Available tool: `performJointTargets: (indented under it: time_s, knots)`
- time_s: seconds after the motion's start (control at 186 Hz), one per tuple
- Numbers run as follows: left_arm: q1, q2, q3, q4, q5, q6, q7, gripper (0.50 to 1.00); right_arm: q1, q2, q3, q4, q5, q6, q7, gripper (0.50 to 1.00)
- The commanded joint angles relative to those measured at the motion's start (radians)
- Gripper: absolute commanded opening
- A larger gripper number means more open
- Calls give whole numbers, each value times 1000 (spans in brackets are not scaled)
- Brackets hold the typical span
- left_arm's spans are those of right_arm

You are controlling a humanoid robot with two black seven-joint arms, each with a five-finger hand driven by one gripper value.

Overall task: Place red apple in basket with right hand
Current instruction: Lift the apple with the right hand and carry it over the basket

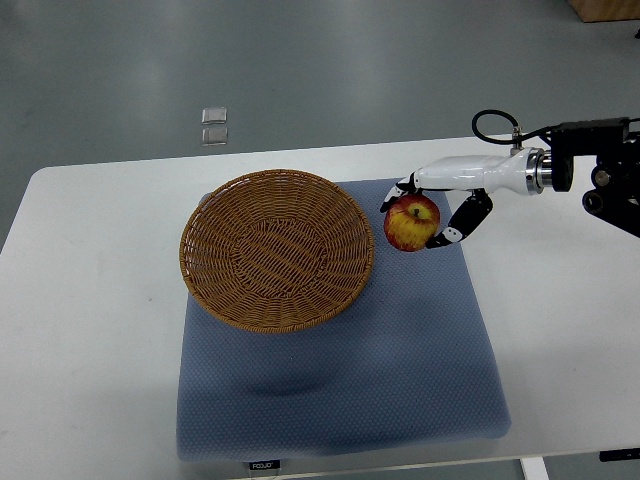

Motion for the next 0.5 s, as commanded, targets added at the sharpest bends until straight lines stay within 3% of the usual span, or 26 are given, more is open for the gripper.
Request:
performJointTargets:
  time_s: [0.0,0.107,0.156,0.172,0.493]
  knots:
    - [0,0,0,-1,0,-1,0,1000,69,64,-14,-21,3,5,-5,662]
    - [0,0,0,-1,0,0,0,1000,118,166,-21,-70,-3,17,-11,668]
    - [0,0,0,-1,0,0,0,1000,118,166,-21,-71,-3,17,-11,668]
    - [0,0,0,-1,0,0,0,1000,142,233,-37,-119,-3,26,-11,670]
    - [0,0,-2,-1,-2,-1,0,1000,218,531,-116,-351,-3,31,-14,680]
